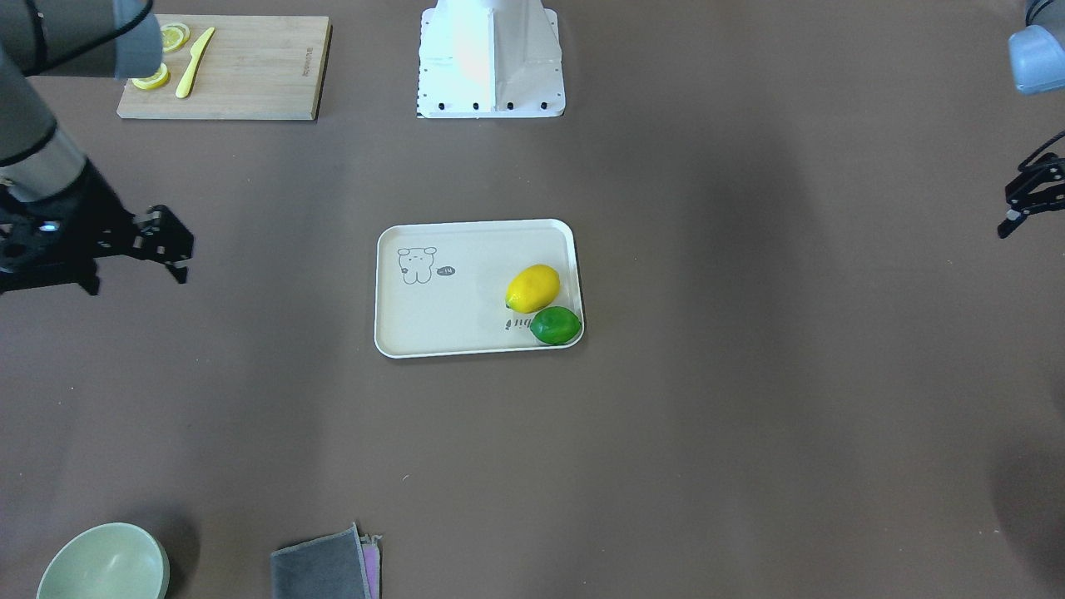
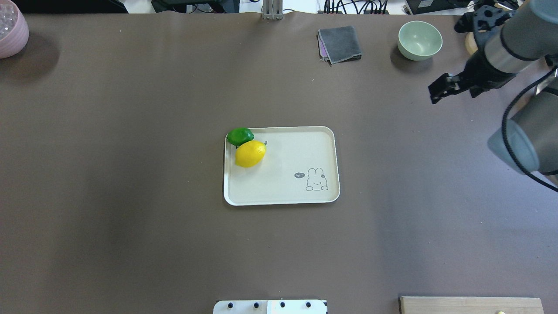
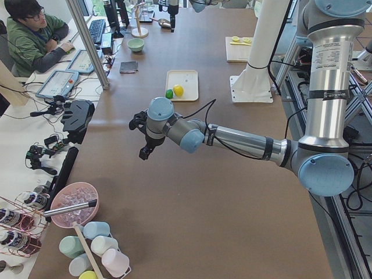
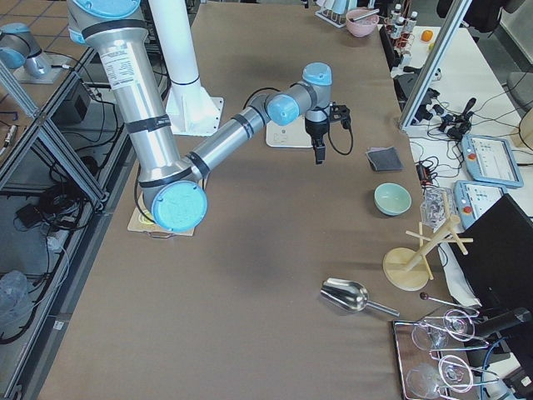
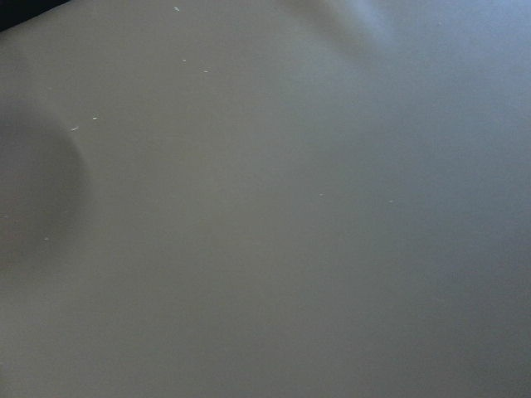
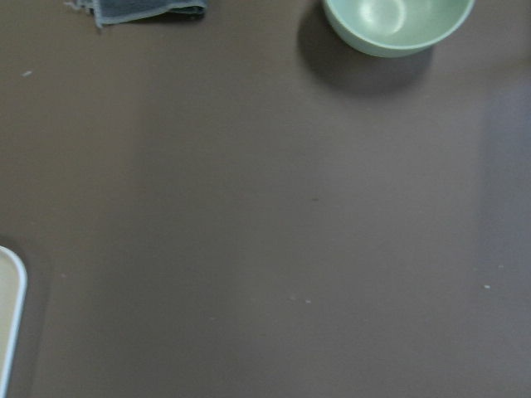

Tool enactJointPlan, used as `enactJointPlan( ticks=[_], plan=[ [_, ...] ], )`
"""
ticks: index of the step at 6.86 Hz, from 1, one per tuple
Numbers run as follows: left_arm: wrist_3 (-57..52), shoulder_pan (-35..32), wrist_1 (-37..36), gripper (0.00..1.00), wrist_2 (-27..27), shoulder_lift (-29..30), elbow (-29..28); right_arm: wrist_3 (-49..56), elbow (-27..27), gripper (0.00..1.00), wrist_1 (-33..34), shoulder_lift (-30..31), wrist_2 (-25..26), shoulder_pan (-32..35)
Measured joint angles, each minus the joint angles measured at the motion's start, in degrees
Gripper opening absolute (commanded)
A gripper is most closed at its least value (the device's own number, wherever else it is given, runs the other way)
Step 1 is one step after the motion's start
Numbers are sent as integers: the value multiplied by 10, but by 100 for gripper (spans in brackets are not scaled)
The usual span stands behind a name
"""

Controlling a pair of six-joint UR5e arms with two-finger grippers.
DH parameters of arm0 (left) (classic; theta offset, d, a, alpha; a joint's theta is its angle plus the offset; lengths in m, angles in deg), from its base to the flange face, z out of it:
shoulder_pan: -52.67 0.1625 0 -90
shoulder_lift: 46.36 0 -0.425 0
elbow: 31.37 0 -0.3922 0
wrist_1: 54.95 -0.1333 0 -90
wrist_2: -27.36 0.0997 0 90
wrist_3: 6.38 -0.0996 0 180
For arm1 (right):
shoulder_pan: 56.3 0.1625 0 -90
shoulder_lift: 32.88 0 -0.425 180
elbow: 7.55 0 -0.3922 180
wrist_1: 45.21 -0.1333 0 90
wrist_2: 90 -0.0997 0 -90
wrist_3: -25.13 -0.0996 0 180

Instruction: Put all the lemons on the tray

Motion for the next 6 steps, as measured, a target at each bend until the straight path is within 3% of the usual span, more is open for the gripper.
enactJointPlan(
  ticks=[2, 3, 4, 6],
  plan=[
    [-145, -71, -137, 100, -9, 18, -6, 162, 0, 100, 3, 99, -34, 125],
    [-196, -97, -167, 100, -9, 8, -19, 219, -20, 100, 2, 143, -69, 193],
    [-220, -110, -176, 100, -10, -9, -47, 281, -47, 100, 2, 181, -92, 244],
    [-227, -124, -151, 100, -10, -30, -106, 363, -100, 100, 1, 228, -101, 283]
  ],
)
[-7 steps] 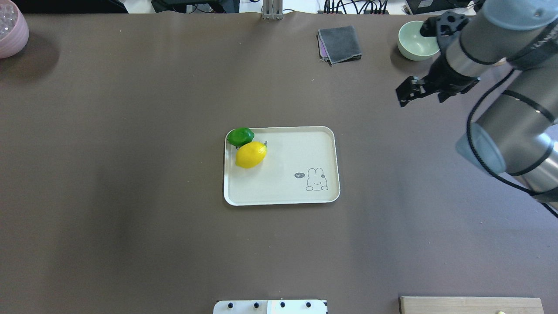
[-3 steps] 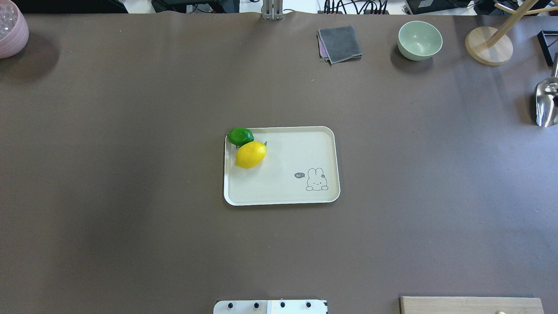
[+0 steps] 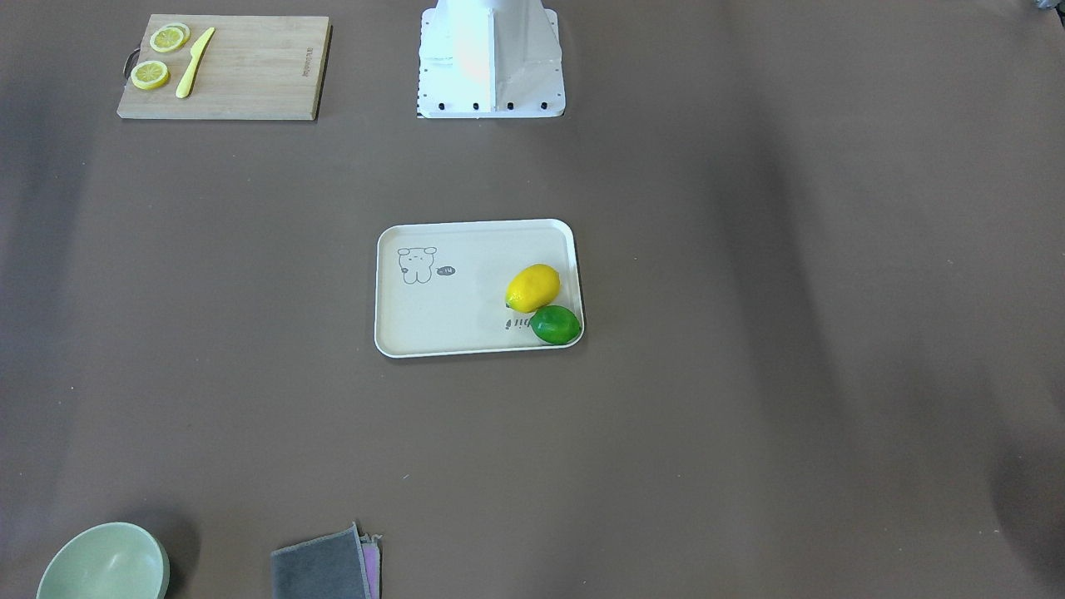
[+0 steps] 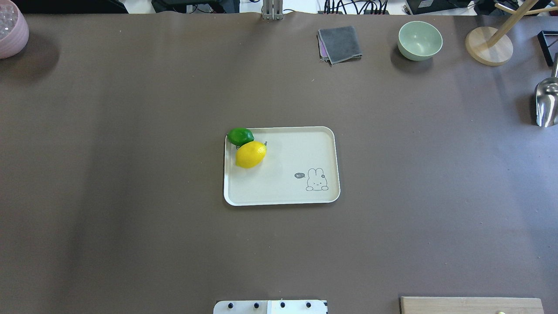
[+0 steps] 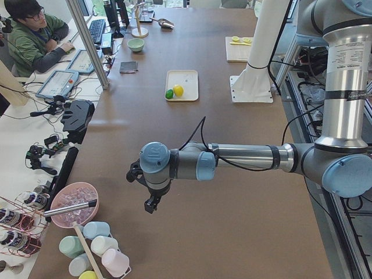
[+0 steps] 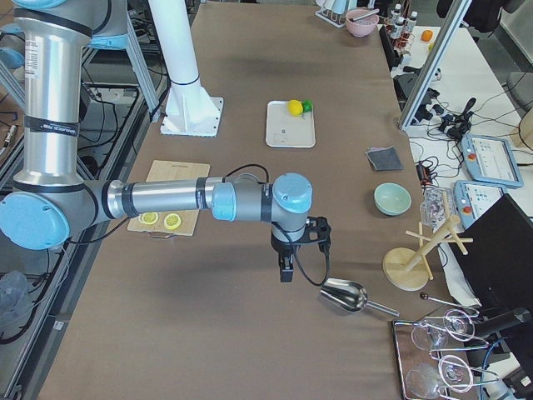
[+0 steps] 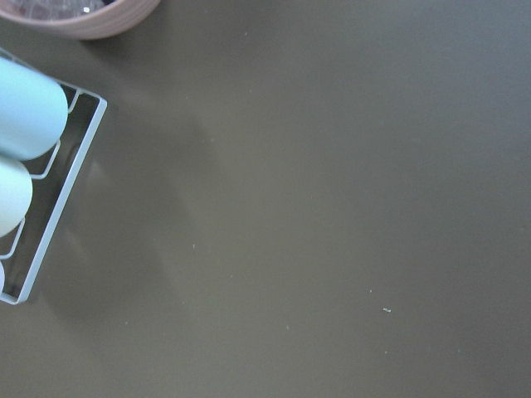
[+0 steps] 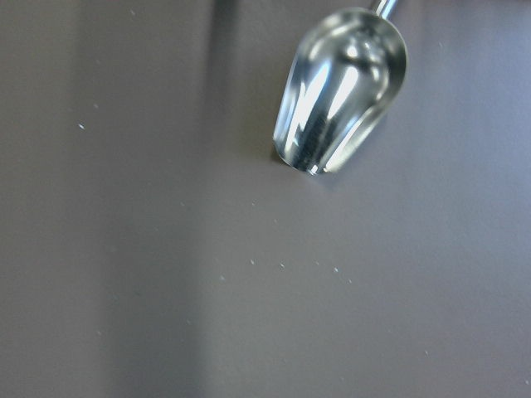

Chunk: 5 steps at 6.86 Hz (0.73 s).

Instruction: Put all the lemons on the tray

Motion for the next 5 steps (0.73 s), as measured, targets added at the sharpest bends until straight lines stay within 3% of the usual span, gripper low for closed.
enactJointPlan(
  ticks=[3, 5],
  plan=[
    [17, -35, 9, 100, -1, -20, -2, 11, -20, 100, 0, 10, -3, 5],
    [124, -43, 11, 100, -2, -19, 5, 11, -22, 100, 0, 10, -5, 5]
  ],
)
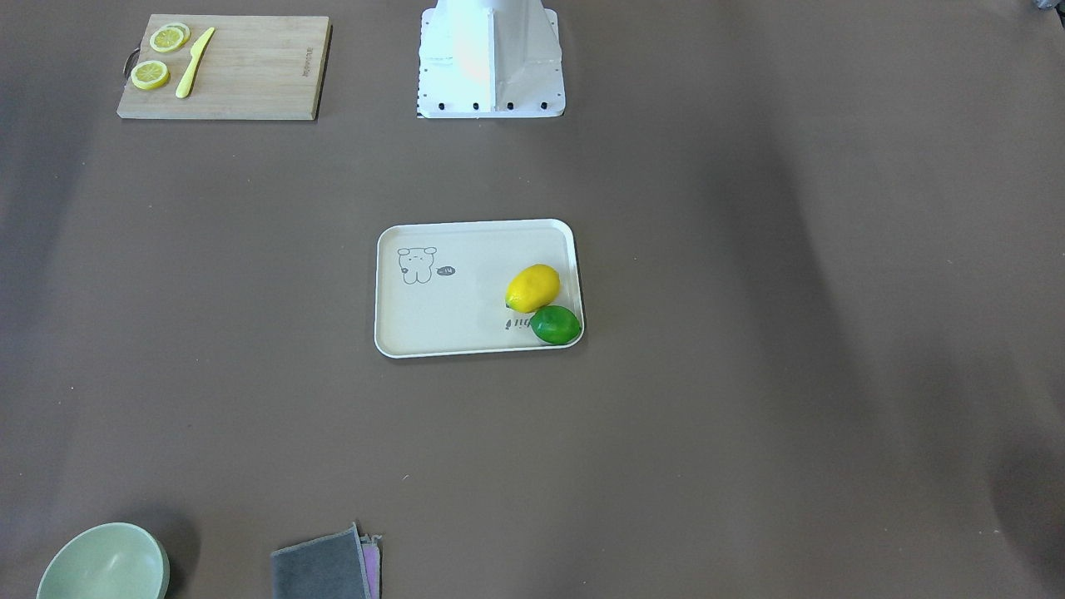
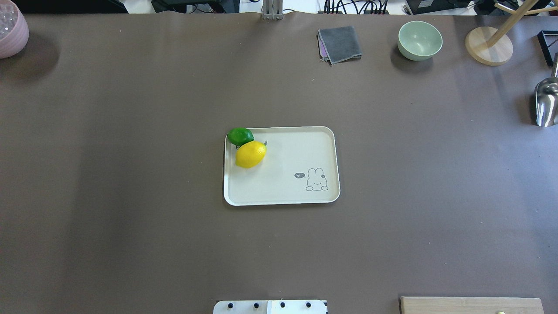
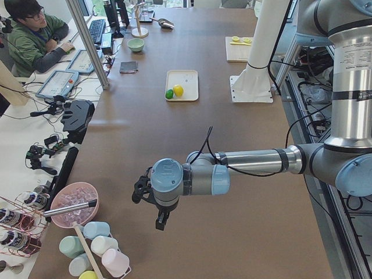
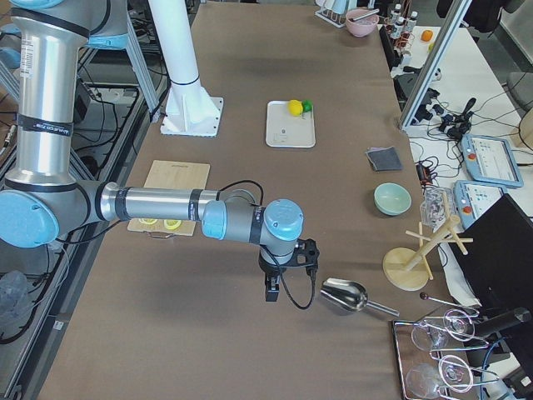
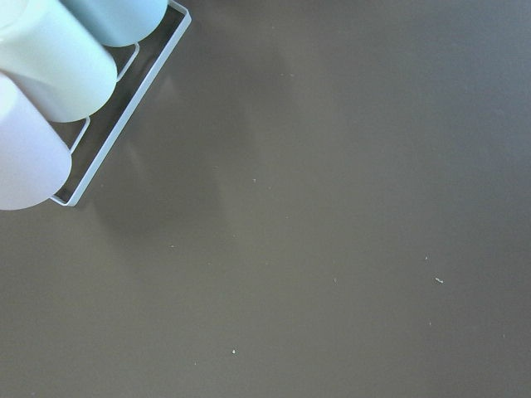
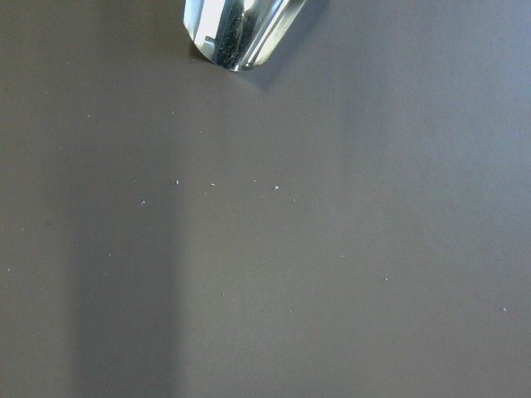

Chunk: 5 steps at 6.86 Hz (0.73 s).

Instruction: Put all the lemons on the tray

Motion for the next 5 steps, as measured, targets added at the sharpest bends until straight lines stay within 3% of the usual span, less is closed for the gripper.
enactJointPlan(
  ticks=[5],
  plan=[
    [156, 28, 3, 100, -3, 2, 40, 1, 4, 100, 0, -1, -3, 0]
  ],
)
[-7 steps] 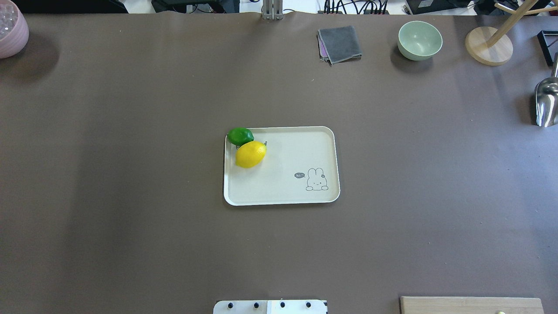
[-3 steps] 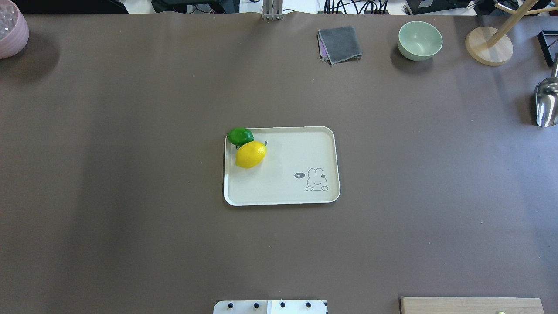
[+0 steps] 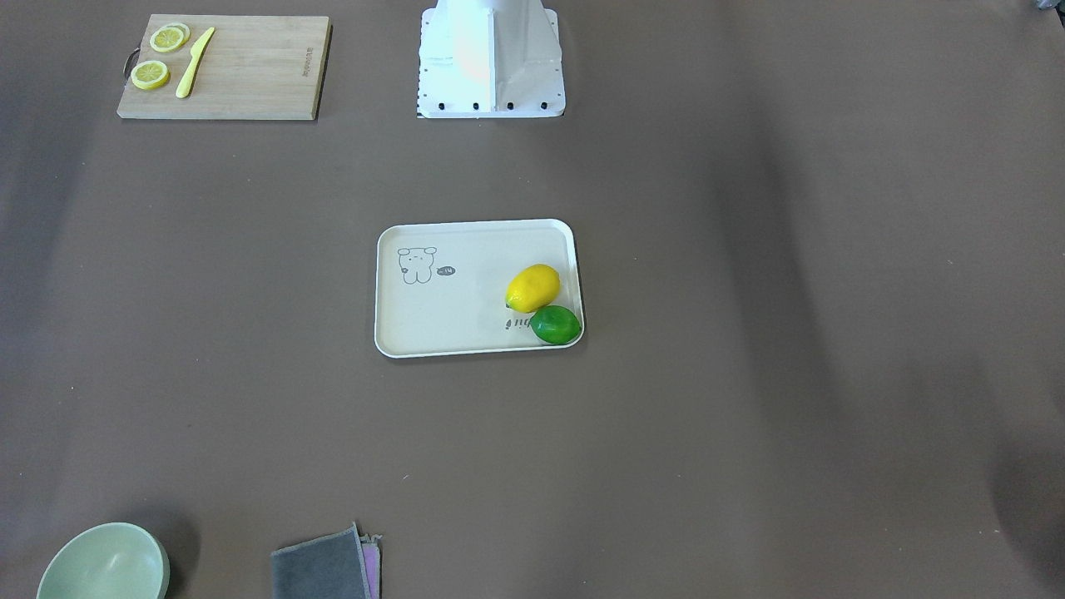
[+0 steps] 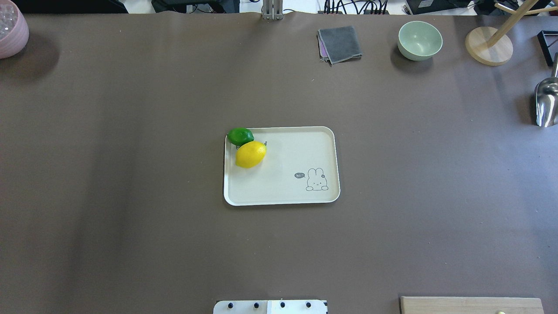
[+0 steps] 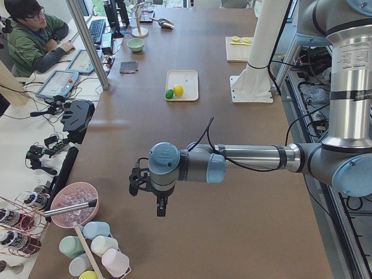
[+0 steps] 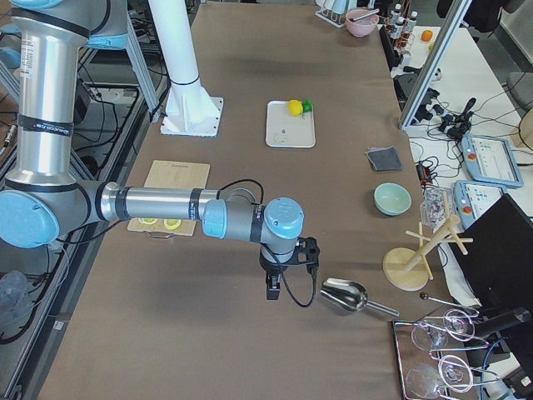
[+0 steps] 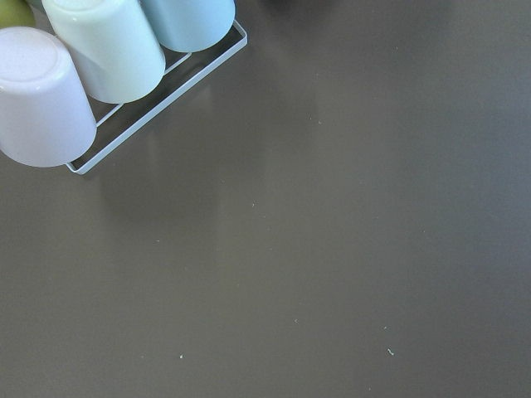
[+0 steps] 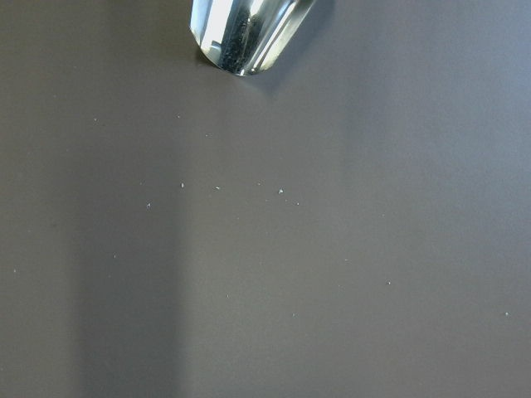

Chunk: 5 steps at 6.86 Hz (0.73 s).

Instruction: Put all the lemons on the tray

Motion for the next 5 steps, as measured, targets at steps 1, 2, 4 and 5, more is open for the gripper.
enactJointPlan(
  ticks=[1, 2, 4, 5],
  plan=[
    [2, 3, 1, 100, 0, -4, 7, 0, 2, 100, 0, 0, -1, 0],
    [2, 5, 2, 100, -2, -8, 13, 1, 8, 100, -1, 0, -2, 0],
    [1, 6, 6, 100, -8, -19, 28, 2, 18, 100, -1, 0, -11, 0],
    [2, 6, 7, 100, -14, -21, 30, 2, 20, 100, -1, 0, -18, 0]
  ],
)
